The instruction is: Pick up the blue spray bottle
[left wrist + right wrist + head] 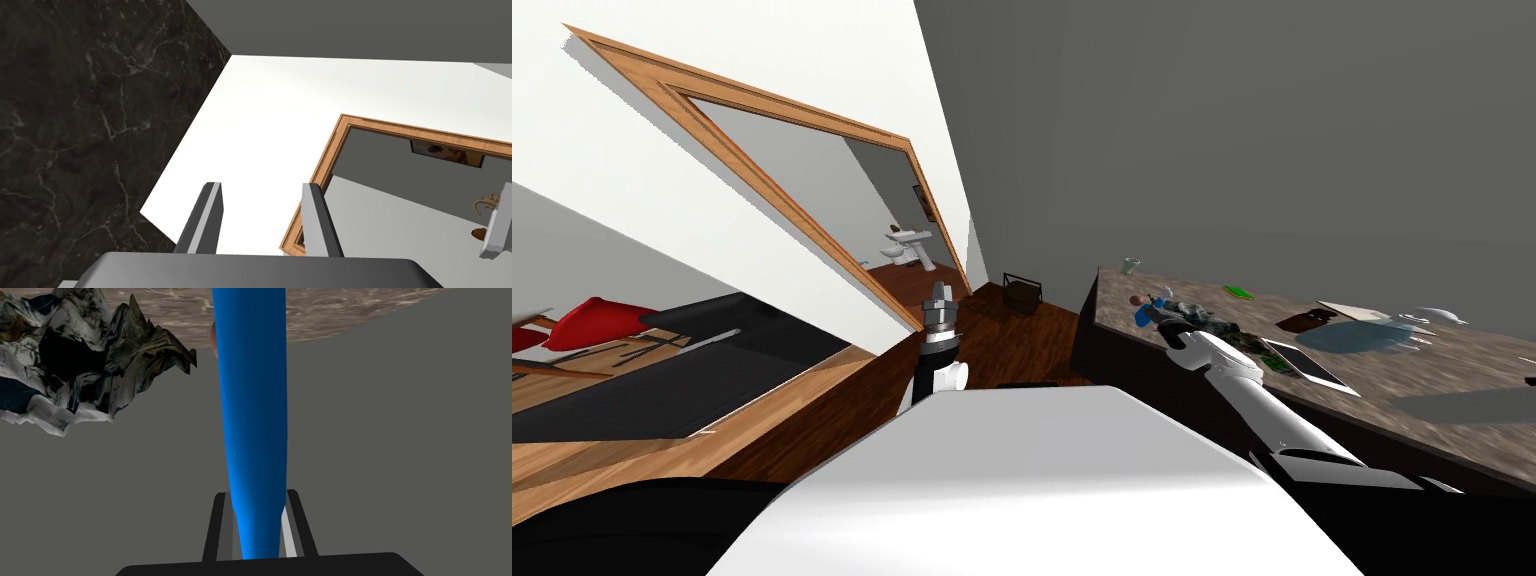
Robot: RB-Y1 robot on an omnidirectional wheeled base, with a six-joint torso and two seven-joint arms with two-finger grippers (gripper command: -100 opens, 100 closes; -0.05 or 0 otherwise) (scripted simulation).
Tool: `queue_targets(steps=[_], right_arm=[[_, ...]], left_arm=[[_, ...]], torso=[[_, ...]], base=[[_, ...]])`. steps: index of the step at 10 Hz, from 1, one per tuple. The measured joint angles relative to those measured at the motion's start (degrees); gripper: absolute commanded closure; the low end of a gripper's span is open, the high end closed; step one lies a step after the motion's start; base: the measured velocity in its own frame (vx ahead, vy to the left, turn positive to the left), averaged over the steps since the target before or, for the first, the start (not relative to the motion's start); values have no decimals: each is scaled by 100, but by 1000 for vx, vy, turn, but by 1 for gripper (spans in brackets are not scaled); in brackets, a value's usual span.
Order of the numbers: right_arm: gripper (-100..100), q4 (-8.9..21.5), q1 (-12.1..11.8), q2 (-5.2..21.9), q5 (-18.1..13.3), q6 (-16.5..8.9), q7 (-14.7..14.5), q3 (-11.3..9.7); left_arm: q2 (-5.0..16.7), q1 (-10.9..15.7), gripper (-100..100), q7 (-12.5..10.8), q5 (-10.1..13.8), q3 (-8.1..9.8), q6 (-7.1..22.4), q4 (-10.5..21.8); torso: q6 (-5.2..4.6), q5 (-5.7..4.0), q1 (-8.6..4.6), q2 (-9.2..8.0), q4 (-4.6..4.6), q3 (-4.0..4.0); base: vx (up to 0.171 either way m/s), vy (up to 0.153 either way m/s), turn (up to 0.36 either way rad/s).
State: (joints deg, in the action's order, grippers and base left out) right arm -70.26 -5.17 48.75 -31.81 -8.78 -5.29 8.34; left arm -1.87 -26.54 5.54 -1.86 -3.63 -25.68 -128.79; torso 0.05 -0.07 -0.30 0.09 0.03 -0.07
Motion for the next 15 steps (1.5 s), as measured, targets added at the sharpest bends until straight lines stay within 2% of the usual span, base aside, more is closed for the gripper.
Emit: queue_targets(steps=[2,3,4,5,7,9,12,13,15], right_arm=[[100,-2,2,-1,1,2,1,-1],[0,-1,1,-2,1,2,1,-1],[100,-1,1,-2,1,2,1,-1],[100,-42,-107,-200,-22,136,-118,171],[100,-314,-367,-278,75,131,-230,203],[100,-635,-659,-532,162,155,-445,355],[100,-1263,-1200,-846,279,190,-686,509],[100,-1313,-1296,-885,281,250,-716,536],[100,-1825,-1727,-1141,407,219,-914,639]], left_arm=[[0,0,0,0,0,0,0,0],[0,0,0,0,0,0,0,0],[0,0,0,0,0,0,0,0],[1,-1,0,0,0,1,0,0],[0,-1,0,0,0,0,0,0],[0,-1,0,0,0,1,0,0],[0,-1,0,0,0,0,0,0],[0,0,0,0,0,0,0,0],[0,-1,0,0,0,0,0,0]], torso=[[-3,0,-3,2,1,-1],[-3,1,-3,2,1,-1],[-3,1,-2,2,1,-1],[-5,-13,-19,25,11,-16],[13,-37,-32,41,26,-33],[24,-79,-41,61,52,-56],[40,-131,-45,80,82,-80],[42,-150,-49,79,93,-86],[41,-171,-65,94,105,-98]], base=[[0,0,0],[0,0,0],[96,-51,-8],[113,-60,-18],[68,-34,-1],[62,-40,-3],[72,-34,-2],[65,-33,0],[102,-48,-11]])
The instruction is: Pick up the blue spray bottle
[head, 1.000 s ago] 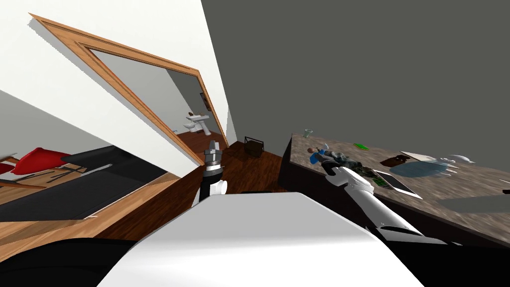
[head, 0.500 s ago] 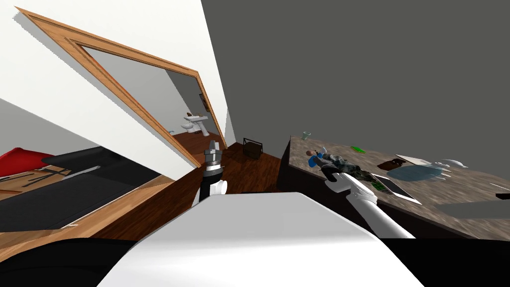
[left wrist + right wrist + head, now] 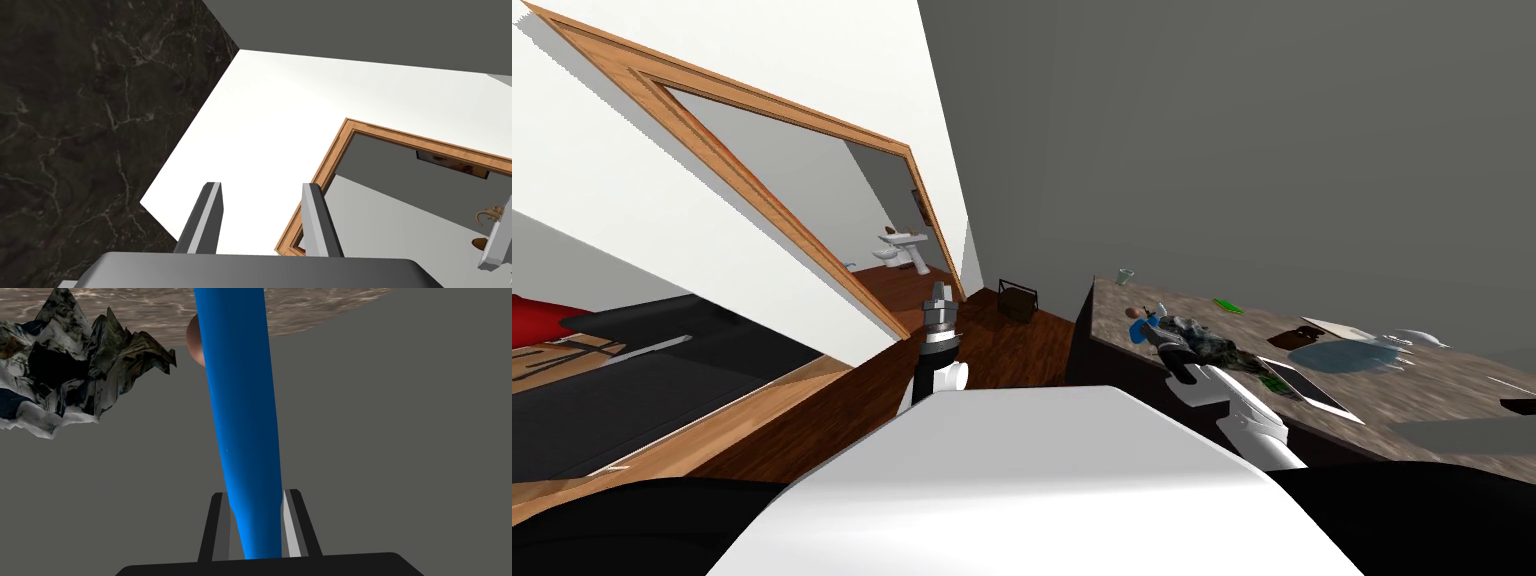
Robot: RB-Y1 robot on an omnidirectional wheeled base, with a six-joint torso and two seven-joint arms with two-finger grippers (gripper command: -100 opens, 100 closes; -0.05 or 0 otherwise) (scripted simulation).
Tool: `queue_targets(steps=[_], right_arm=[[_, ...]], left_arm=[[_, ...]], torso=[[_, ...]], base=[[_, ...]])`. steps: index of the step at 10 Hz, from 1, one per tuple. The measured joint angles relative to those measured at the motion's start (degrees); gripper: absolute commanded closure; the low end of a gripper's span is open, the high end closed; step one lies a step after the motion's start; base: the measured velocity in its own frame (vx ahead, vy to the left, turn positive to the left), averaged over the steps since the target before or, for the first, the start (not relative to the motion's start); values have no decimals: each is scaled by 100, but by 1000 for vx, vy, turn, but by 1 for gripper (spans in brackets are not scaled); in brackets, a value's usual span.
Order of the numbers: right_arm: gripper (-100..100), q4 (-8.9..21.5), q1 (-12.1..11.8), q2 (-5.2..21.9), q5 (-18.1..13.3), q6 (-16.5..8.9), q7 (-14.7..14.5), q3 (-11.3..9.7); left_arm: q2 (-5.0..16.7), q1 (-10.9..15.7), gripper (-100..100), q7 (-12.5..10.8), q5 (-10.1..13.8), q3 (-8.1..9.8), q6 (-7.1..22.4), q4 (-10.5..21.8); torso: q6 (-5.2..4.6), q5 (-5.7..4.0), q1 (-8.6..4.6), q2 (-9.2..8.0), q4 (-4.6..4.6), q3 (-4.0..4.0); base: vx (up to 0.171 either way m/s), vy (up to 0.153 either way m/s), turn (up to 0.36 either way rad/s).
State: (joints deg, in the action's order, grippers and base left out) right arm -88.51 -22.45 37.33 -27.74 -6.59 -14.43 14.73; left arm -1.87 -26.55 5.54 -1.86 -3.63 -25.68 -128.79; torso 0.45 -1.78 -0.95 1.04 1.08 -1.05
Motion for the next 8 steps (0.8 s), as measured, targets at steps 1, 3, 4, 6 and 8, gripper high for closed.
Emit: queue_targets(steps=[1,3,4,6,8], right_arm=[[100,-207,-182,-148,78,25,-135,79],[100,-540,-535,-311,126,101,-266,168],[100,-700,-698,-451,190,143,-374,256],[100,-945,-1007,-642,214,237,-508,352],[100,-1278,-1366,-933,306,299,-721,491]], left_arm=[[0,-1,0,0,0,0,0,0],[0,0,0,0,0,0,0,0],[0,0,0,0,0,0,0,0],[0,0,0,0,0,0,0,0],[0,0,0,0,0,0,0,0]], torso=[[1,-3,-10,18,3,-10],[-1,-17,-12,6,8,-7],[-4,-21,-22,12,9,-11],[-5,-33,-24,5,15,-10],[-8,-41,-38,16,20,-18]], base=[[110,-54,-1],[67,-34,-1],[84,-38,-9],[62,-28,0],[67,-33,-8]])
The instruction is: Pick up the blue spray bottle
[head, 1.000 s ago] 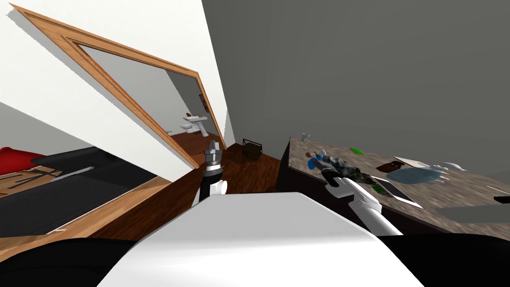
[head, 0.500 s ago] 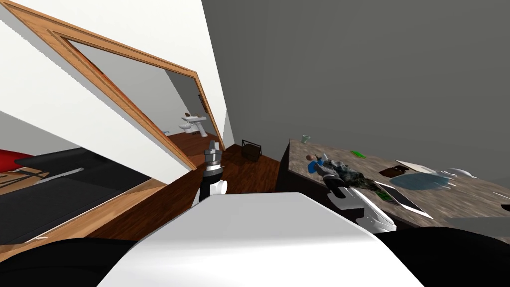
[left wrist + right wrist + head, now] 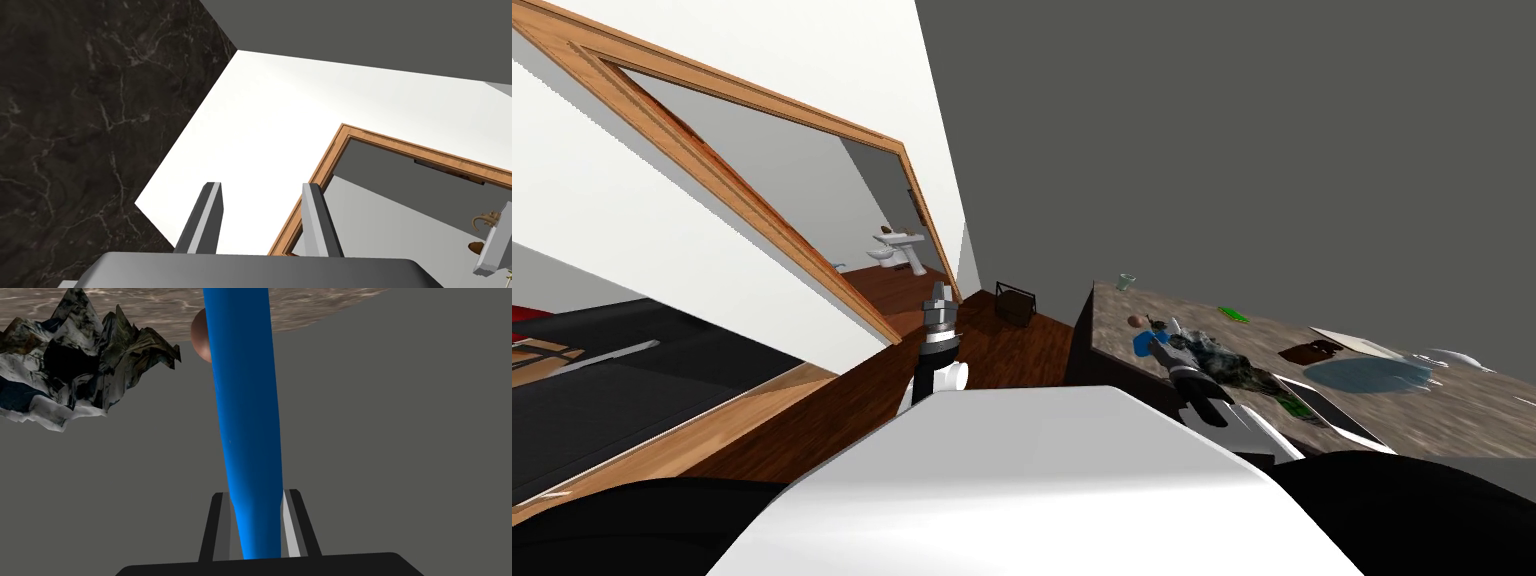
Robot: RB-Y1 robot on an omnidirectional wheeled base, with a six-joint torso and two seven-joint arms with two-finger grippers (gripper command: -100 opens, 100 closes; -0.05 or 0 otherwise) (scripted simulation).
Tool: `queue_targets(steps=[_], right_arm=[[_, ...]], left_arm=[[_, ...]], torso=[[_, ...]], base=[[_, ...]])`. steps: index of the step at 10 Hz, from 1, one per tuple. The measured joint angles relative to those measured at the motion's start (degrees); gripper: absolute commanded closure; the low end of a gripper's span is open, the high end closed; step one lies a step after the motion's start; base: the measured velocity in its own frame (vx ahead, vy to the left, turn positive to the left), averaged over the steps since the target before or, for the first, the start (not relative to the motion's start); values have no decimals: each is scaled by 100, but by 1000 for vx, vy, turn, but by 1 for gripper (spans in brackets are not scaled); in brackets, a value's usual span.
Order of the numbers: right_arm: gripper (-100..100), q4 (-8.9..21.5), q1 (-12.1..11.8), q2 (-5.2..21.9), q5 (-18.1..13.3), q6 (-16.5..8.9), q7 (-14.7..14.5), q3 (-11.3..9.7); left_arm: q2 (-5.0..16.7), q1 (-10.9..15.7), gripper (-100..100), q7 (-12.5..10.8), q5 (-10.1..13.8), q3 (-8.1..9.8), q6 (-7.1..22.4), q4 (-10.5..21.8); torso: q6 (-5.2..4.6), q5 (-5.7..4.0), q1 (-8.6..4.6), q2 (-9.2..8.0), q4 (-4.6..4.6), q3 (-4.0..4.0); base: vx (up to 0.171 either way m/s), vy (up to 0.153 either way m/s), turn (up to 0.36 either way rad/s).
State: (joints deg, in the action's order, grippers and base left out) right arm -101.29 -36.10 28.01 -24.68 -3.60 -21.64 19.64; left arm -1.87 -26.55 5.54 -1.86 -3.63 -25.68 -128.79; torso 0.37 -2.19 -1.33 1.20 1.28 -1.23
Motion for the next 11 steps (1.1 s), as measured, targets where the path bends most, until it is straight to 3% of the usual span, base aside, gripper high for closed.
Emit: queue_targets(steps=[10,11], right_arm=[[100,-1619,-1625,-926,350,173,-741,472],[0,-1642,-1639,-929,351,170,-745,474]], left_arm=[[0,0,0,0,0,0,0,0],[-1,1,0,0,0,0,0,0]], torso=[[10,12,18,-7,-2,3],[12,11,20,-16,-4,9]], base=[[68,-35,-4],[0,0,0]])
